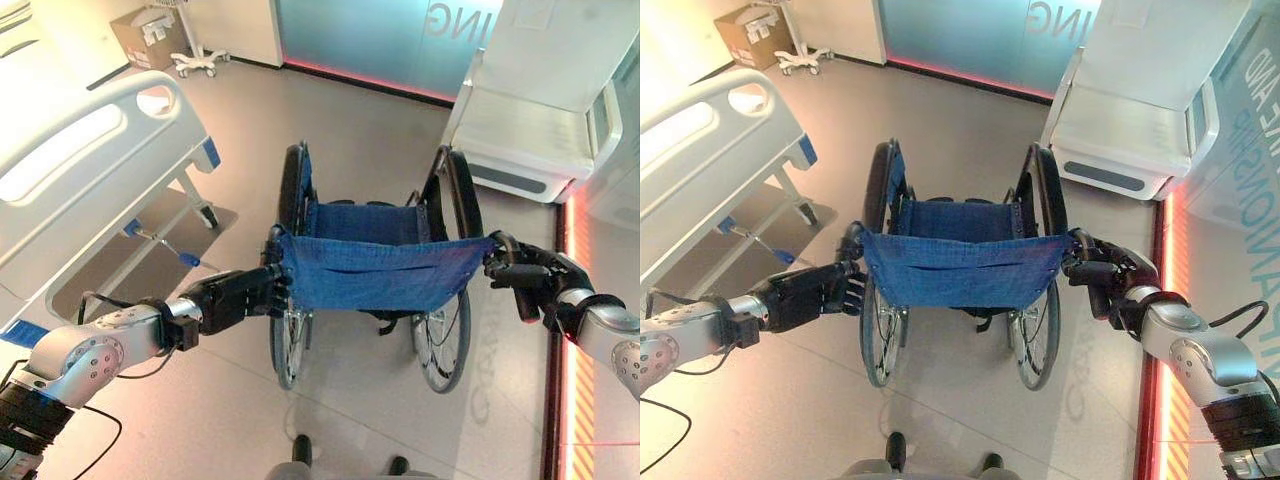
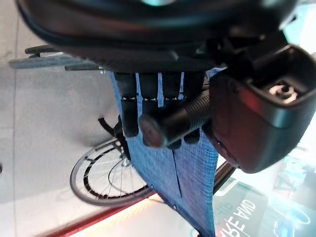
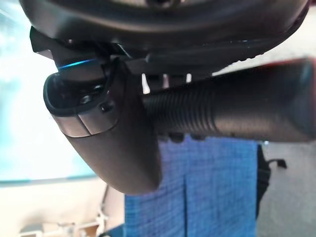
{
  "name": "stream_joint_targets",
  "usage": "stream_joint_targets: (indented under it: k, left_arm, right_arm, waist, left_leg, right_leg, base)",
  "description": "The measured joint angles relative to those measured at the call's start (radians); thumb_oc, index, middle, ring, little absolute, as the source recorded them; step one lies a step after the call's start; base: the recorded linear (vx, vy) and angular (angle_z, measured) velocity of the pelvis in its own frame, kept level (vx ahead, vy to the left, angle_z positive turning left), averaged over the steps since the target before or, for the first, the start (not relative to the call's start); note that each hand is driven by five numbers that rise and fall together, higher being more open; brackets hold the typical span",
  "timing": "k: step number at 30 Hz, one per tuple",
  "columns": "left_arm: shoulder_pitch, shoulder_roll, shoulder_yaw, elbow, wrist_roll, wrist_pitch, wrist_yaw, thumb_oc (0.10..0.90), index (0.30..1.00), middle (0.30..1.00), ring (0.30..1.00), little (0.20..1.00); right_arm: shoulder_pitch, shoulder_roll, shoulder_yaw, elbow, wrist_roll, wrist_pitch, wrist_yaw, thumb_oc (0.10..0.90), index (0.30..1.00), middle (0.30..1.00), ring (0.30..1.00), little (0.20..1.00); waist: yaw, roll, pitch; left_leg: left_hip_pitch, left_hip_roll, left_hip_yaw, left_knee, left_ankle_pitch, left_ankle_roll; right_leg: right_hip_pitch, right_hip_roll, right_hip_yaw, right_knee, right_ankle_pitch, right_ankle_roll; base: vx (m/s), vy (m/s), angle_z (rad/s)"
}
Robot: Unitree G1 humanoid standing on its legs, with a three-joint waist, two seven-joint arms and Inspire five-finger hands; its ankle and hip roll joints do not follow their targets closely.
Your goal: Push the wheelchair next to the bed
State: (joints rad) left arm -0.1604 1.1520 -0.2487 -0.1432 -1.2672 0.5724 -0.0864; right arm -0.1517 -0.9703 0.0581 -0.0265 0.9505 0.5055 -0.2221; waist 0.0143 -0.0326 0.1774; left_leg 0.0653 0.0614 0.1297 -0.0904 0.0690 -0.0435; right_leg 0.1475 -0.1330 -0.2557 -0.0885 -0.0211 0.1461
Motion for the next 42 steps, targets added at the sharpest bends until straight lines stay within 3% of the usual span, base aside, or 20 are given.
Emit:
stream_joint_targets:
  k: [16,31,34,36,38,39,40,42]
  left_arm:
    - [0.0,-0.001,-0.029,-0.014,-0.004,0.0,-0.004,0.4,0.3,0.3,0.3,0.3]
    - [0.024,-0.031,-0.025,-0.016,-0.045,-0.011,0.077,0.4,0.3,0.3,0.3,0.3]
    - [0.038,-0.049,-0.003,0.002,-0.079,-0.021,0.115,0.4,0.3,0.3,0.3,0.3]
    - [0.035,-0.089,0.037,0.03,-0.083,-0.021,0.149,0.4,0.3,0.3,0.3,0.3]
    - [0.039,-0.119,0.05,0.053,-0.083,-0.021,0.154,0.4,0.3,0.3,0.3,0.3]
    - [0.049,-0.138,0.062,0.06,-0.083,-0.021,0.153,0.4,0.3,0.3,0.3,0.3]
    - [0.049,-0.15,0.062,0.063,-0.083,-0.021,0.153,0.4,0.3,0.3,0.3,0.3]
    - [0.056,-0.165,0.061,0.069,-0.083,-0.021,0.136,0.4,0.3,0.3,0.3,0.3]
  right_arm:
    - [-0.001,-0.011,0.014,0.001,-0.002,0.015,-0.007,0.4,0.3,0.3,0.3,0.3]
    - [-0.007,-0.01,0.039,0.004,-0.001,0.015,-0.007,0.4,0.3,0.3,0.3,0.3]
    - [-0.082,-0.009,0.118,0.045,-0.001,0.015,-0.011,0.4,0.3,0.3,0.3,0.3]
    - [-0.134,0.008,0.16,0.063,-0.001,0.015,-0.027,0.4,0.3,0.3,0.3,0.3]
    - [-0.14,0.019,0.164,0.063,-0.005,0.015,-0.029,0.4,0.3,0.3,0.3,0.3]
    - [-0.147,0.022,0.168,0.063,-0.011,0.015,-0.031,0.4,0.3,0.3,0.3,0.3]
    - [-0.148,0.018,0.168,0.063,-0.011,0.015,-0.031,0.4,0.3,0.3,0.3,0.3]
    - [-0.163,0.005,0.165,0.062,-0.014,0.015,-0.028,0.4,0.3,0.3,0.3,0.3]
  waist:
    - [0.001,0.006,0.004]
    - [0.004,0.011,0.003]
    - [0.006,-0.01,0.019]
    - [0.033,-0.03,0.065]
    - [0.049,-0.019,0.082]
    - [0.053,-0.02,0.091]
    - [0.062,-0.014,0.092]
    - [0.064,0.015,0.107]
  left_leg:
    - [0.013,0.006,0.019,0.0,0.002,0.002]
    - [0.031,0.017,0.016,0.004,0.004,-0.001]
    - [-0.006,0.02,0.026,0.11,-0.007,-0.016]
    - [-0.082,0.03,0.012,0.304,-0.018,-0.032]
    - [-0.118,0.042,-0.011,0.416,-0.025,-0.042]
    - [-0.152,0.034,-0.032,0.419,-0.054,-0.064]
    - [-0.143,0.031,-0.038,0.374,-0.053,-0.064]
    - [-0.145,0.021,-0.037,0.246,-0.05,-0.068]
  right_leg:
    - [0.005,0.006,0.017,0.0,0.002,0.0]
    - [0.022,0.017,0.023,0.0,-0.001,-0.003]
    - [0.019,0.011,0.027,0.018,-0.011,-0.018]
    - [0.012,0.01,0.044,0.064,-0.038,-0.052]
    - [0.032,0.021,0.067,0.074,-0.046,-0.066]
    - [0.038,0.024,0.105,0.074,-0.047,-0.074]
    - [0.035,0.025,0.116,0.075,-0.047,-0.077]
    - [0.042,0.043,0.146,0.076,-0.052,-0.084]
  base:
    - [0.01,-0.044,-0.02]
    - [0.01,-0.127,-0.01]
    - [0.02,-0.142,-0.06]
    - [0.15,-0.001,-0.14]
    - [0.29,0.12,-0.07]
    - [0.25,0.104,-0.13]
    - [0.28,0.105,-0.25]
    - [0.37,0.134,-0.27]
